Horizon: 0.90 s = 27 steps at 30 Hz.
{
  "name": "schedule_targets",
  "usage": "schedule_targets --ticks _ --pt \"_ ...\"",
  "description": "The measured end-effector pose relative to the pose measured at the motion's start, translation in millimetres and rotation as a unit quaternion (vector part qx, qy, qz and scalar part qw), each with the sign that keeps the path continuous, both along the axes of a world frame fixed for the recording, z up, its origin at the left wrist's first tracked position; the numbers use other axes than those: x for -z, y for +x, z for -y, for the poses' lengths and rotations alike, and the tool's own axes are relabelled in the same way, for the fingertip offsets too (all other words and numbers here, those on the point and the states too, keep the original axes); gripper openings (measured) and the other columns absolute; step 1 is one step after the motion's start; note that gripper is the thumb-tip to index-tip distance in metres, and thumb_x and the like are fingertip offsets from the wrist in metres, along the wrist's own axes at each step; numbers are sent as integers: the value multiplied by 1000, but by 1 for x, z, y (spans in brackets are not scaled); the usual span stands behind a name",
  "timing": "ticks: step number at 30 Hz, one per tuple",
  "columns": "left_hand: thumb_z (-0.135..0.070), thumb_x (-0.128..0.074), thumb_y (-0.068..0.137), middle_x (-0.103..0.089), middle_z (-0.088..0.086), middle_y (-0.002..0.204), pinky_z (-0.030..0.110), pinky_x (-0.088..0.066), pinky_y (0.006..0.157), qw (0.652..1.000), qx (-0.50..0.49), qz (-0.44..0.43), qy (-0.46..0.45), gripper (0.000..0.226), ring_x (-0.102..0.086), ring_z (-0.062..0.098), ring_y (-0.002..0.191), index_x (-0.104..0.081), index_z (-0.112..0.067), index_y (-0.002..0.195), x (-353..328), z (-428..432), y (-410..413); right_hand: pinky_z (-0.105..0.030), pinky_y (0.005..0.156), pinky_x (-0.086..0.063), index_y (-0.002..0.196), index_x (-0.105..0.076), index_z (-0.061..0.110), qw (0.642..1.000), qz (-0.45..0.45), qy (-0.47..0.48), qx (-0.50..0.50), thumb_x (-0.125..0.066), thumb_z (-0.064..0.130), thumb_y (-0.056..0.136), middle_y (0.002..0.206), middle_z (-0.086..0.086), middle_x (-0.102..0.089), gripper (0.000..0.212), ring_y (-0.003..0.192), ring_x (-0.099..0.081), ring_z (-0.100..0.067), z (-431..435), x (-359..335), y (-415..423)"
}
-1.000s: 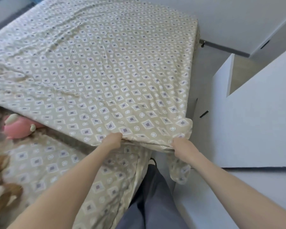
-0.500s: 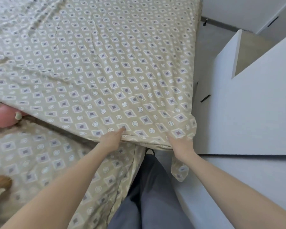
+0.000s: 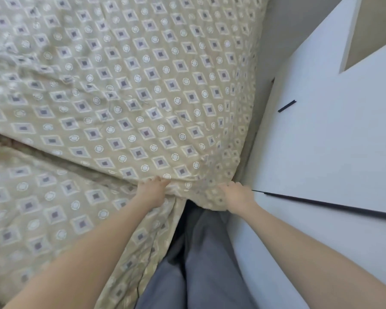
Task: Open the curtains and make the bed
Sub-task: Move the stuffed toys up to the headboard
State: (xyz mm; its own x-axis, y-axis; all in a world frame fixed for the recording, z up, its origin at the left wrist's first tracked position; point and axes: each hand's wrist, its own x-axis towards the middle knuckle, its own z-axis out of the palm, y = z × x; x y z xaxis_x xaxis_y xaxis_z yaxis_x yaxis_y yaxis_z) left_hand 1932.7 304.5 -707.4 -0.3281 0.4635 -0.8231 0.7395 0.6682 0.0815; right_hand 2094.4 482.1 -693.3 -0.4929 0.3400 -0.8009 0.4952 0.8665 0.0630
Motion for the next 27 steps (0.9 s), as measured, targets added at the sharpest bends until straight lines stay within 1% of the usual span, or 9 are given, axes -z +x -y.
schedule_targets --ticks 4,9,12,15,18,20,22,24,27 --pt "-16 -35 97 -40 7 143 37 -39 97 996 -82 26 38 53 -48 28 124 -26 -30 147 -18 -21 -14 -37 95 -37 139 -41 23 999 -8 -26 43 -40 12 92 132 -8 -48 47 123 -46 -27 -5 -20 -17" --pt "-13 -34 95 -45 8 143 37 -47 93 974 -192 38 115 53 -52 26 120 -32 -28 146 -72 -55 -48 -36 97 -36 142 -37 26 994 -53 -37 87 -36 10 93 137 -6 -46 52 126 -44 -26 -23 -77 -44" --pt "-13 -34 95 -46 7 142 33 -49 81 959 -222 34 173 52 -61 24 103 -33 -27 145 -123 -79 -71 -36 98 -36 142 -37 26 990 -93 -23 103 -34 12 94 138 -6 -46 51 126 -44 -26 -40 -125 -59" --pt "-15 -34 96 -49 6 139 33 -48 79 936 -253 37 241 50 -61 25 101 -35 -26 145 -182 -102 -89 -37 97 -39 141 -39 26 981 -151 -1 119 -35 14 95 136 -4 -48 48 125 -46 -25 -59 -179 -74" --pt "-16 -35 97 -55 6 132 30 -49 70 912 -272 57 300 49 -57 15 75 -35 -24 145 -225 -119 -99 -37 95 -41 139 -41 26 971 -197 14 135 -37 14 93 133 -3 -50 48 123 -48 -24 -77 -220 -89" --pt "-19 -36 98 -53 5 134 27 -48 63 893 -284 60 342 48 -55 11 66 -35 -26 145 -258 -131 -109 -35 91 -42 138 -43 26 960 -239 26 145 -37 15 92 130 -2 -51 48 120 -49 -23 -94 -254 -104" --pt "-21 -37 98 -50 2 136 22 -44 56 875 -296 67 377 46 -54 9 64 -36 -28 144 -290 -143 -121 -32 86 -42 138 -43 26 950 -276 40 142 -38 17 93 127 -3 -52 47 117 -50 -22 -113 -286 -123" --pt "-22 -38 98 -51 0 135 21 -44 56 857 -306 67 409 46 -53 10 64 -37 -29 143 -320 -152 -133 -31 82 -42 139 -42 27 939 -313 47 138 -39 18 93 129 -2 -52 47 118 -50 -22 -131 -316 -142" --pt "-23 -39 98 -54 -2 132 20 -45 57 827 -329 54 453 45 -55 12 66 -39 -30 142 -352 -164 -156 -33 87 -46 137 -45 27 925 -353 54 126 -40 18 94 132 -2 -54 45 118 -52 -21 -159 -348 -174"
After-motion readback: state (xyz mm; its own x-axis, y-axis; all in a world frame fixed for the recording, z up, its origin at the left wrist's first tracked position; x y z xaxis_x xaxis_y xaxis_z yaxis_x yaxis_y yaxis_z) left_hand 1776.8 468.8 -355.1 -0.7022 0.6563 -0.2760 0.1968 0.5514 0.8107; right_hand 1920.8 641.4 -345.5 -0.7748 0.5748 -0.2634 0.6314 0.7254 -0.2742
